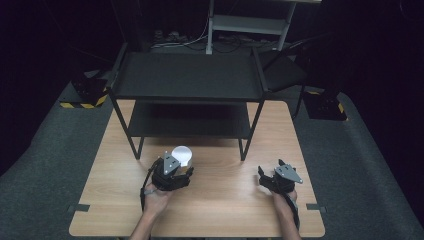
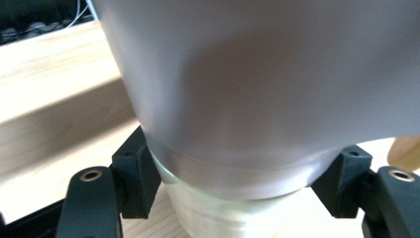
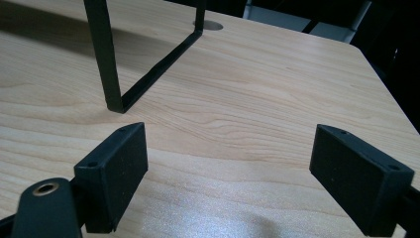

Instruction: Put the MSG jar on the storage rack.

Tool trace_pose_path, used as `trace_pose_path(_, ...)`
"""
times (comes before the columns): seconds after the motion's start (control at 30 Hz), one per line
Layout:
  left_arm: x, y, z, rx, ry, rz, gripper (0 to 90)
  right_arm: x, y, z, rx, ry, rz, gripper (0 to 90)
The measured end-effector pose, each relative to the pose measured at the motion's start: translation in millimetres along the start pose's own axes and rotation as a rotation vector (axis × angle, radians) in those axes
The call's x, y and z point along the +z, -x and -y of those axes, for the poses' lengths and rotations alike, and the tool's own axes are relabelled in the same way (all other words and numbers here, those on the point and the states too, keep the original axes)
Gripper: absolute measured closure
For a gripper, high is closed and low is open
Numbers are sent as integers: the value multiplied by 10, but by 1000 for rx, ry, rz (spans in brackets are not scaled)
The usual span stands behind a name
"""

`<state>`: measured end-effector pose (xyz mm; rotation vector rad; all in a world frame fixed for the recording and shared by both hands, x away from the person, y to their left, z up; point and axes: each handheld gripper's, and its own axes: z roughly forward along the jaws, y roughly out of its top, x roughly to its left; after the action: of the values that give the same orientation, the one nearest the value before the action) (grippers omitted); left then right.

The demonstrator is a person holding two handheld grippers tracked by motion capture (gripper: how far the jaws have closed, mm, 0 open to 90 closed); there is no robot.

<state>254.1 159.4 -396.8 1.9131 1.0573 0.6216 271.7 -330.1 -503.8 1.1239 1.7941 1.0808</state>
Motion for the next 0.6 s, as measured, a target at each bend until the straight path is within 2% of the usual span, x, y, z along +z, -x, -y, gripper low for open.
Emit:
trace_pose_path(0.17, -128, -73, -203, -7, 32, 47, 313, 1, 3, 0, -1, 0, -3, 143)
trace_pose_path(0.33, -187, -135, -356, -19, 50, 63, 313, 1, 7, 0, -2, 0, -5, 143)
trace_pose_path(0.4, -217, -152, -468, -10, 64, 49, 313, 0, 12, 3, 2, 2, -7, 143)
trace_pose_path(0.6, -249, -157, -622, 7, 91, 27, 313, 0, 16, 4, 2, 3, -9, 143)
